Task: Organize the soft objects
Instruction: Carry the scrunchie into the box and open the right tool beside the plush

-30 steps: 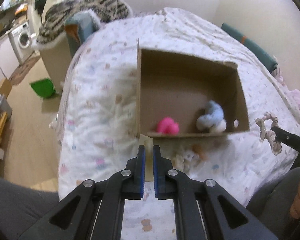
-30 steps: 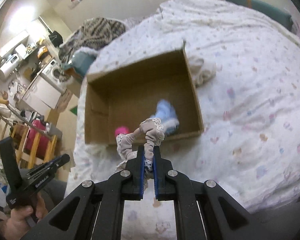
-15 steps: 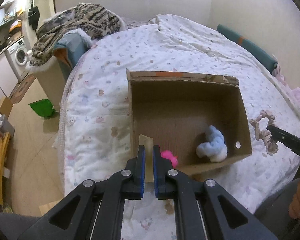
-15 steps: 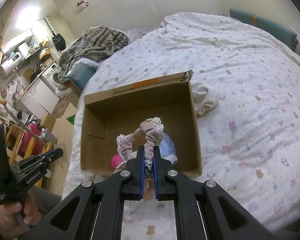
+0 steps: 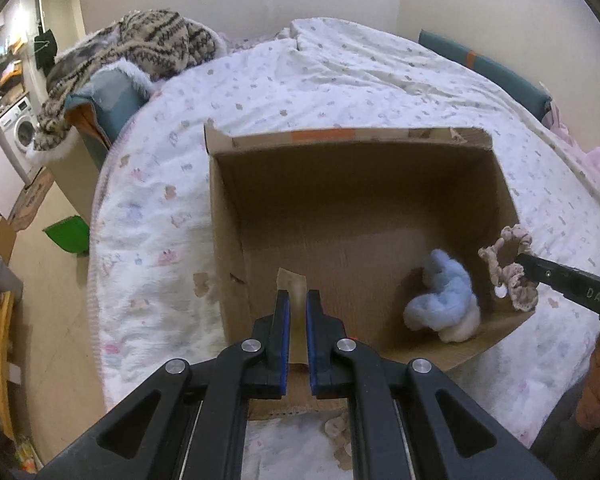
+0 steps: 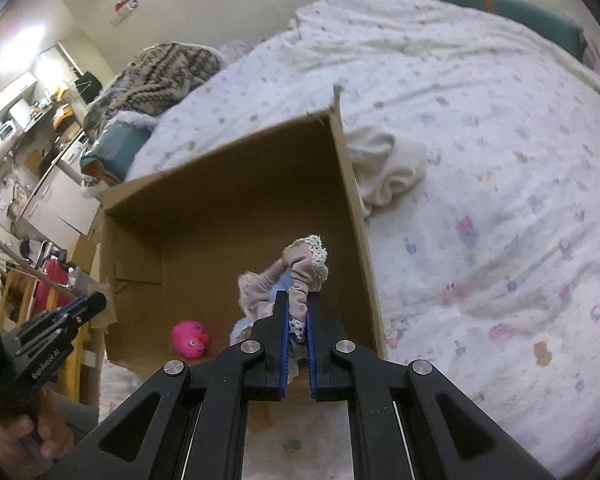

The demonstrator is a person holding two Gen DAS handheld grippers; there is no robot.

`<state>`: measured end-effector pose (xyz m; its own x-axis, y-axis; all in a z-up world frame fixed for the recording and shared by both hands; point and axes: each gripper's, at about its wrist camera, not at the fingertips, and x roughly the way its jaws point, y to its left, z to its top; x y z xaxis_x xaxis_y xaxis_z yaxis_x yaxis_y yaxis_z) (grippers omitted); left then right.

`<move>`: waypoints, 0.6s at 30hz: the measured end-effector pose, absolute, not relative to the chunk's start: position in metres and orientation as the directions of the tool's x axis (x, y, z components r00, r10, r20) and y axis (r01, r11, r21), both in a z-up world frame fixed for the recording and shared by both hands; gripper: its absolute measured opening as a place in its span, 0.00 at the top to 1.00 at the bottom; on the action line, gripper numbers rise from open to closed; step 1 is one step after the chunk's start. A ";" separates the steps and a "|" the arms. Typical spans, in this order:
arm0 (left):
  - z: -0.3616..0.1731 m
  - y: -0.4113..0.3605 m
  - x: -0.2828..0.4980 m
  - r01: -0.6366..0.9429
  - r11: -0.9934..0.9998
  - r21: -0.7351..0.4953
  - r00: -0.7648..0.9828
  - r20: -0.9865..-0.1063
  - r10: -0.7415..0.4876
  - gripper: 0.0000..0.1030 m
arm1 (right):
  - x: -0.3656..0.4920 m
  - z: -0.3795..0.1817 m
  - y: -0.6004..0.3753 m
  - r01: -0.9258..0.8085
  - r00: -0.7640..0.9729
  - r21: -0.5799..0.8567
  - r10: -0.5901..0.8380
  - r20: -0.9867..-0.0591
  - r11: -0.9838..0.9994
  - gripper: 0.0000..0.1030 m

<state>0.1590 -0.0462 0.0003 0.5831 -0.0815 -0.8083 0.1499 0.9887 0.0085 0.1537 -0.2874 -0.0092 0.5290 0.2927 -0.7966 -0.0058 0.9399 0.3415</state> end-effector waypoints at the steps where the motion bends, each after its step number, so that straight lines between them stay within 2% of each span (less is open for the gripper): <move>1: -0.004 -0.047 0.160 0.155 0.988 0.009 0.581 -0.809 -0.084 0.93 | 0.154 -0.011 -0.285 -0.010 0.527 0.322 0.278 -0.803 0.947 0.92; 4: -0.014 -0.049 0.162 0.186 0.982 -0.023 0.575 -0.808 -0.128 0.90 | 0.155 -0.017 -0.278 -0.023 0.515 0.278 0.250 -0.820 0.960 0.92; 8: -0.027 -0.052 0.169 0.183 0.983 0.015 0.555 -0.827 -0.091 0.90 | 0.160 -0.024 -0.272 -0.032 0.495 0.230 0.215 -0.842 0.973 0.92; 14: -0.036 -0.040 0.177 0.124 0.990 -0.073 0.488 -0.864 -0.125 0.90 | 0.162 -0.032 -0.268 -0.046 0.478 0.206 0.203 -0.855 0.978 0.92; 18: -0.037 -0.036 0.175 0.119 0.992 -0.032 0.497 -0.863 -0.088 0.90 | 0.163 -0.035 -0.269 -0.043 0.470 0.206 0.202 -0.859 0.978 0.92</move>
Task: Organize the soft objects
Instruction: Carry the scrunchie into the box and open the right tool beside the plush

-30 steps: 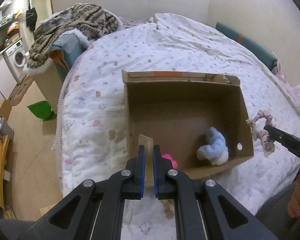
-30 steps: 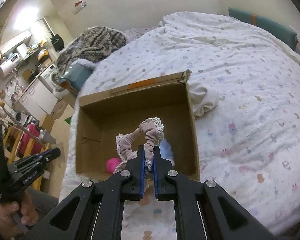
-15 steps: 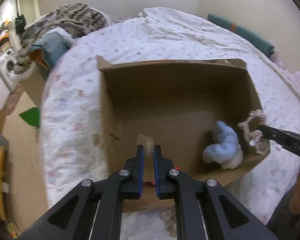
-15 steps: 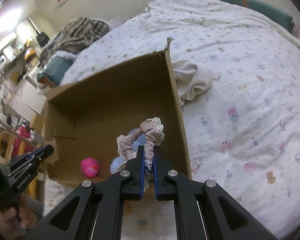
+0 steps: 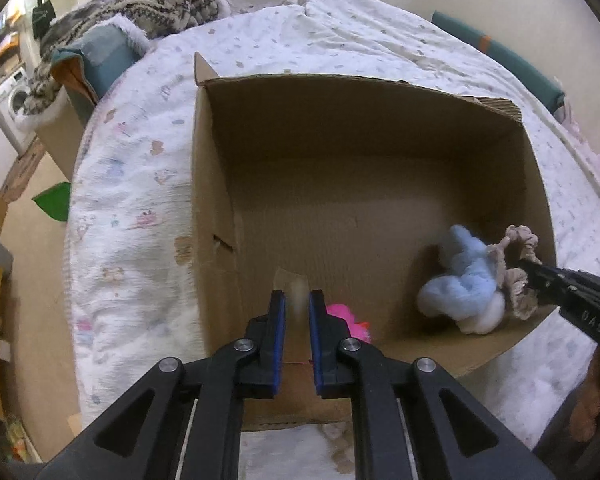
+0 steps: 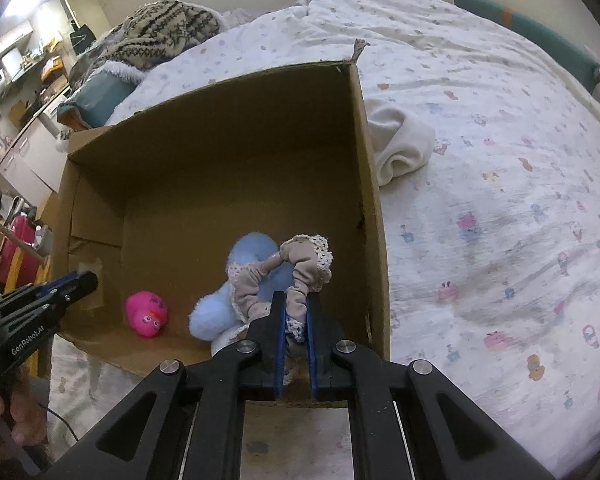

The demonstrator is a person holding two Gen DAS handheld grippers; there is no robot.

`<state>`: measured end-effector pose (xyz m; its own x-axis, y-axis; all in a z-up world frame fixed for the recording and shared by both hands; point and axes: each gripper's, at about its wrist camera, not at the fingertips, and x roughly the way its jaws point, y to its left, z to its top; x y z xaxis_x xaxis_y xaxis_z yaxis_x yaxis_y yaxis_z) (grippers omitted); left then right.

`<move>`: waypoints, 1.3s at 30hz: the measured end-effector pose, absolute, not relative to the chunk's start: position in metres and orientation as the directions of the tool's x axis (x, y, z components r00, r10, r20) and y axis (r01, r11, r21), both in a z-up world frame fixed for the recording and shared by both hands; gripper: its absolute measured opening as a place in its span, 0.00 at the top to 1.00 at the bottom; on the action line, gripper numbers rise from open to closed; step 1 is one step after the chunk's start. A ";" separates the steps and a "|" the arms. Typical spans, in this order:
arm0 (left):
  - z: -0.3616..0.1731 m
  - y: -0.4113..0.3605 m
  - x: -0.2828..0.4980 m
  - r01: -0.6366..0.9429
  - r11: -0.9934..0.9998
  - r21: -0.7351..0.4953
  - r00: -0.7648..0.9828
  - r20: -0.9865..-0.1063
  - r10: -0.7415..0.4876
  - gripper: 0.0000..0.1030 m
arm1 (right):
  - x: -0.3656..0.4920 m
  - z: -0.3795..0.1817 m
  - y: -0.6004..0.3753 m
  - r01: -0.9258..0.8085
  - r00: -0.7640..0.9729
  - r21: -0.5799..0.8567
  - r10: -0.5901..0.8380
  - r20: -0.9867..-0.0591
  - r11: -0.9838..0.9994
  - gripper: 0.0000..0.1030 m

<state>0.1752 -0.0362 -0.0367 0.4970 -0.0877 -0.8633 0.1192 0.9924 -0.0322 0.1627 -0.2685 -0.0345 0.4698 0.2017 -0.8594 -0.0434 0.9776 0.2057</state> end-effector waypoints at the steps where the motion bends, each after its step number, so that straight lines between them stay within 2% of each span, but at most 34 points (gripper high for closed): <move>1: -0.036 -0.035 0.175 0.115 0.993 -0.030 0.500 -0.862 -0.085 0.90 | 0.163 -0.035 -0.269 -0.040 0.467 0.212 0.205 -0.860 0.977 0.92; 11: -0.037 -0.037 0.174 0.109 0.994 -0.021 0.498 -0.864 -0.073 0.90 | 0.165 -0.037 -0.264 -0.054 0.463 0.192 0.195 -0.864 0.980 0.91; 24: -0.034 -0.036 0.171 0.118 0.992 -0.036 0.513 -0.853 -0.092 0.84 | 0.165 -0.030 -0.263 -0.054 0.497 0.208 0.207 -0.843 0.977 0.89; 26: -0.033 -0.035 0.171 0.117 0.992 -0.039 0.518 -0.850 -0.095 0.80 | 0.165 -0.028 -0.262 -0.058 0.504 0.203 0.204 -0.839 0.977 0.84; 27: -0.033 -0.036 0.171 0.118 0.992 -0.040 0.519 -0.849 -0.096 0.78 | 0.164 -0.029 -0.262 -0.060 0.503 0.193 0.197 -0.842 0.979 0.78; 32: -0.034 -0.042 0.171 0.138 0.990 -0.011 0.512 -0.855 -0.081 0.71 | 0.165 -0.029 -0.261 -0.063 0.501 0.182 0.189 -0.844 0.981 0.74; 33: -0.033 -0.042 0.171 0.136 0.991 -0.010 0.514 -0.854 -0.079 0.63 | 0.165 -0.028 -0.261 -0.060 0.504 0.182 0.187 -0.843 0.981 0.68; 34: -0.033 -0.042 0.171 0.129 0.992 -0.007 0.517 -0.853 -0.074 0.56 | 0.166 -0.027 -0.261 -0.056 0.508 0.182 0.185 -0.841 0.982 0.49; 36: -0.031 -0.041 0.170 0.141 0.989 -0.051 0.515 -0.849 -0.117 0.45 | 0.165 -0.026 -0.262 -0.061 0.517 0.207 0.209 -0.830 0.976 0.37; 39: -0.028 -0.044 0.167 0.147 0.988 -0.051 0.524 -0.843 -0.122 0.38 | 0.164 -0.022 -0.258 -0.075 0.534 0.205 0.213 -0.818 0.976 0.30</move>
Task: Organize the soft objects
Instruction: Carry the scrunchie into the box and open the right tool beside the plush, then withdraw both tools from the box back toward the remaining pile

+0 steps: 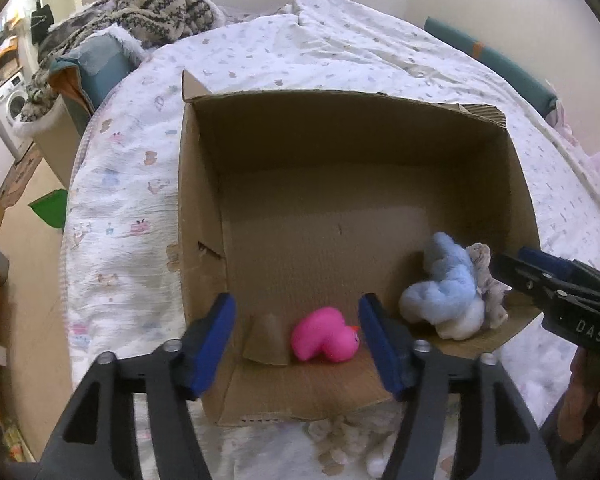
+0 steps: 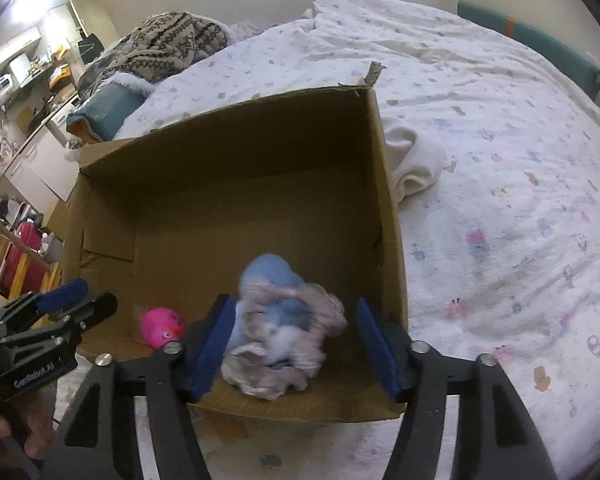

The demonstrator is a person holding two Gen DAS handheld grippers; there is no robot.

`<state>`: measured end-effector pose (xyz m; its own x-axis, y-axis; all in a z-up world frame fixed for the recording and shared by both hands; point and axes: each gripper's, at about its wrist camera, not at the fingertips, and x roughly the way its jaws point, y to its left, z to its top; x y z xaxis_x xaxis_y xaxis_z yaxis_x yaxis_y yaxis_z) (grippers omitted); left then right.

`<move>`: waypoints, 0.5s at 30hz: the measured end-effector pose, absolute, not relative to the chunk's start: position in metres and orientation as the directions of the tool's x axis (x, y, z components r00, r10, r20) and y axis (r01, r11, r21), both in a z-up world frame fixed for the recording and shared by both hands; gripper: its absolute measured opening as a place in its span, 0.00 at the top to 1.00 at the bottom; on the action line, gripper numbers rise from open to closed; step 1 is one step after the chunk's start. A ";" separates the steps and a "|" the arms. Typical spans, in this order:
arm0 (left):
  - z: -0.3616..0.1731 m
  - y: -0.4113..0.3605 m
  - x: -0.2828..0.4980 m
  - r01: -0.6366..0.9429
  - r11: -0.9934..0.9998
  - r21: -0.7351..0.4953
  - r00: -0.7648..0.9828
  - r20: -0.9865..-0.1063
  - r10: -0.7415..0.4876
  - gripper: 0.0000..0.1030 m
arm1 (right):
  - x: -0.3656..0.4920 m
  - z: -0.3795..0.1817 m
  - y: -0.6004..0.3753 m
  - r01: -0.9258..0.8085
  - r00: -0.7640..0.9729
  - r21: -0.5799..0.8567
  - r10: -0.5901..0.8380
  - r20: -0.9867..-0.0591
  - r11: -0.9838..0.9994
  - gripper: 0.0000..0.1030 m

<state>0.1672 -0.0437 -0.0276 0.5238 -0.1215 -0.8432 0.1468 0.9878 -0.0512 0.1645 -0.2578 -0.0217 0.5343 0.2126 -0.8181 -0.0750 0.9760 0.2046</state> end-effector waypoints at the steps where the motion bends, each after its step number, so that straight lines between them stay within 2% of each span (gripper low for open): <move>1: -0.026 -0.045 0.166 0.154 0.987 -0.052 0.531 -0.838 -0.128 0.37 | 0.163 -0.019 -0.257 -0.084 0.546 0.211 0.222 -0.808 0.974 0.29; 15: -0.019 -0.044 0.163 0.154 0.988 -0.030 0.561 -0.820 -0.112 0.37 | 0.161 -0.004 -0.262 -0.076 0.591 0.267 0.259 -0.764 0.961 0.24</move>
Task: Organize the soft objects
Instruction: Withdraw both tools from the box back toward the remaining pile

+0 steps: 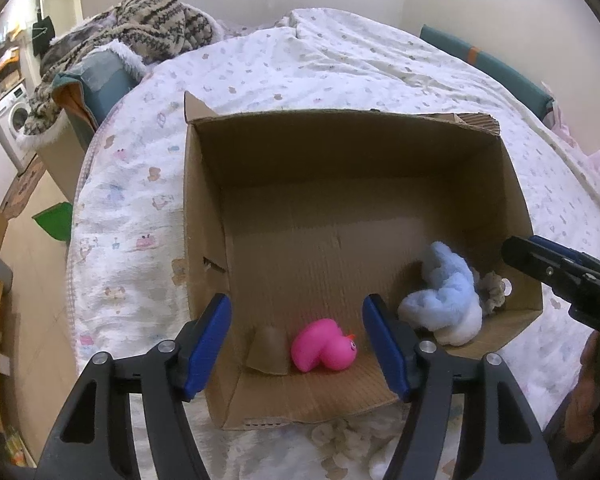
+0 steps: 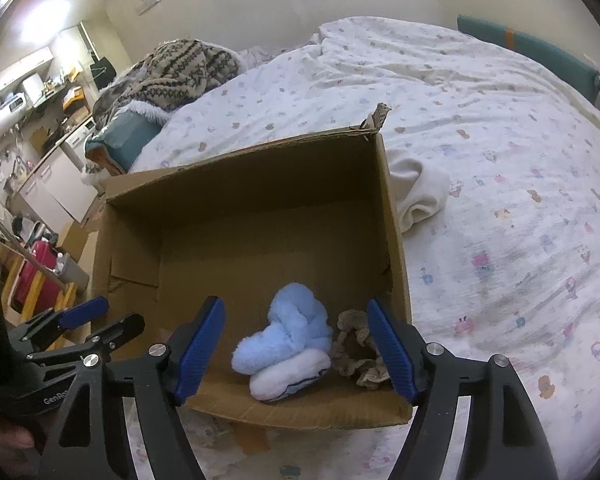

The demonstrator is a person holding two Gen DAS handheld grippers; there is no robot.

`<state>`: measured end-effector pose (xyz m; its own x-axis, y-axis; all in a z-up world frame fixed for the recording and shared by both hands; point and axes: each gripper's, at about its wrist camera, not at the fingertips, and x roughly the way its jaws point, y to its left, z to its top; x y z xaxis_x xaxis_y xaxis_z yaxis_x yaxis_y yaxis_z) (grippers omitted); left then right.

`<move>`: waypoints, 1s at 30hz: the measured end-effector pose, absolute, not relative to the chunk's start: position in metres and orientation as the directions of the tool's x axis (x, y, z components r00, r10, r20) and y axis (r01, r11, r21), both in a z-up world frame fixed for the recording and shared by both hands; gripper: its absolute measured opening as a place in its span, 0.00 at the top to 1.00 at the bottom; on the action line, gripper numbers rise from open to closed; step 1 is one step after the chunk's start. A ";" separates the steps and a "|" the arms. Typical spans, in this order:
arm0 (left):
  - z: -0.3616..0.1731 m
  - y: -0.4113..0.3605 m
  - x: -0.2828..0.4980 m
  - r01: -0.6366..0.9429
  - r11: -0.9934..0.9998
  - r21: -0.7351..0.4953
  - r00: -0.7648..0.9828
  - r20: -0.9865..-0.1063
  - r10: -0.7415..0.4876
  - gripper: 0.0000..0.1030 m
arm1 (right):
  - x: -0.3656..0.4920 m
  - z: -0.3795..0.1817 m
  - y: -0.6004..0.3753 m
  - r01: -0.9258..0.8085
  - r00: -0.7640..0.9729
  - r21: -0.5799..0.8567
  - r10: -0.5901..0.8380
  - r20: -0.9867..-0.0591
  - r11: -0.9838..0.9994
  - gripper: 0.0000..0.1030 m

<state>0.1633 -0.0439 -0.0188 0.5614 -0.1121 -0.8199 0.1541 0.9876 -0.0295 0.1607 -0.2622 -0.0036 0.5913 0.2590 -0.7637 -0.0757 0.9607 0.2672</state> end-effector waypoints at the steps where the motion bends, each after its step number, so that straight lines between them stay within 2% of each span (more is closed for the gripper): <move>1: -0.018 -0.043 0.163 0.156 0.987 -0.029 0.563 -0.818 -0.113 0.37 | 0.159 -0.003 -0.263 -0.074 0.592 0.270 0.260 -0.762 0.960 0.24; 9: -0.003 -0.039 0.146 0.152 0.988 -0.004 0.594 -0.799 -0.095 0.37 | 0.145 0.000 -0.266 -0.055 0.588 0.309 0.280 -0.759 0.950 0.24; 21: 0.017 -0.023 0.107 0.136 0.990 0.020 0.614 -0.786 -0.069 0.36 | 0.111 0.004 -0.257 -0.064 0.574 0.293 0.275 -0.771 0.954 0.24; 30: 0.014 0.001 0.081 0.061 0.998 -0.023 0.583 -0.810 -0.054 0.36 | 0.088 -0.003 -0.247 -0.060 0.544 0.301 0.284 -0.789 0.952 0.24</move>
